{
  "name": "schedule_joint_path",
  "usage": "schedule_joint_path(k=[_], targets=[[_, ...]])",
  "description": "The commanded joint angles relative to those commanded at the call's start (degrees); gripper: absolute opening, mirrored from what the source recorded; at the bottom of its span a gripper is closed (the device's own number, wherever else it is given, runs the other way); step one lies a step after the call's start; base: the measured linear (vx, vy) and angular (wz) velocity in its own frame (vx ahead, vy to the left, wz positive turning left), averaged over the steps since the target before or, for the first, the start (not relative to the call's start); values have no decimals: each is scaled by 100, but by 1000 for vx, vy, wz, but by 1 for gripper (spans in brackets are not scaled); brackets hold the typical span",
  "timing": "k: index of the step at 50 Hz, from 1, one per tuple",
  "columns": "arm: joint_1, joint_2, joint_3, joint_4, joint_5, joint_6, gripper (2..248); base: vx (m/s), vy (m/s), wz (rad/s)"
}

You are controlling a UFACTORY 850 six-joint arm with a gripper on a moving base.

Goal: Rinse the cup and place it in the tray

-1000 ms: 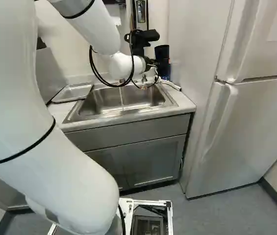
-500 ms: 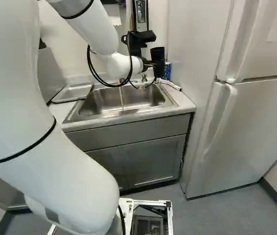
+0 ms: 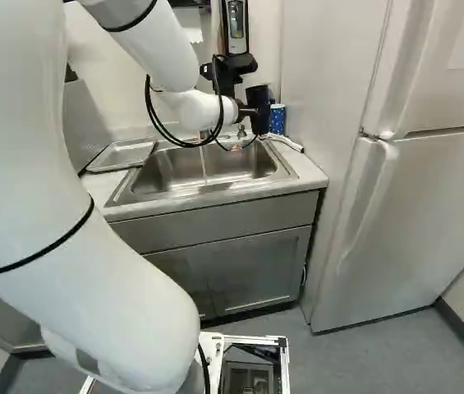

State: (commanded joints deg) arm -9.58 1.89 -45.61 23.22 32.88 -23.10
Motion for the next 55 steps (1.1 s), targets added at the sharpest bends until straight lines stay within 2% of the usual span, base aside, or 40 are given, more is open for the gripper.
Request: schedule_joint_path(k=[15,55], targets=[[0,0,0,-378,-391,865,121,0,0,0],[12,4,4,-1390,-1441,865,121,0,0,0]])
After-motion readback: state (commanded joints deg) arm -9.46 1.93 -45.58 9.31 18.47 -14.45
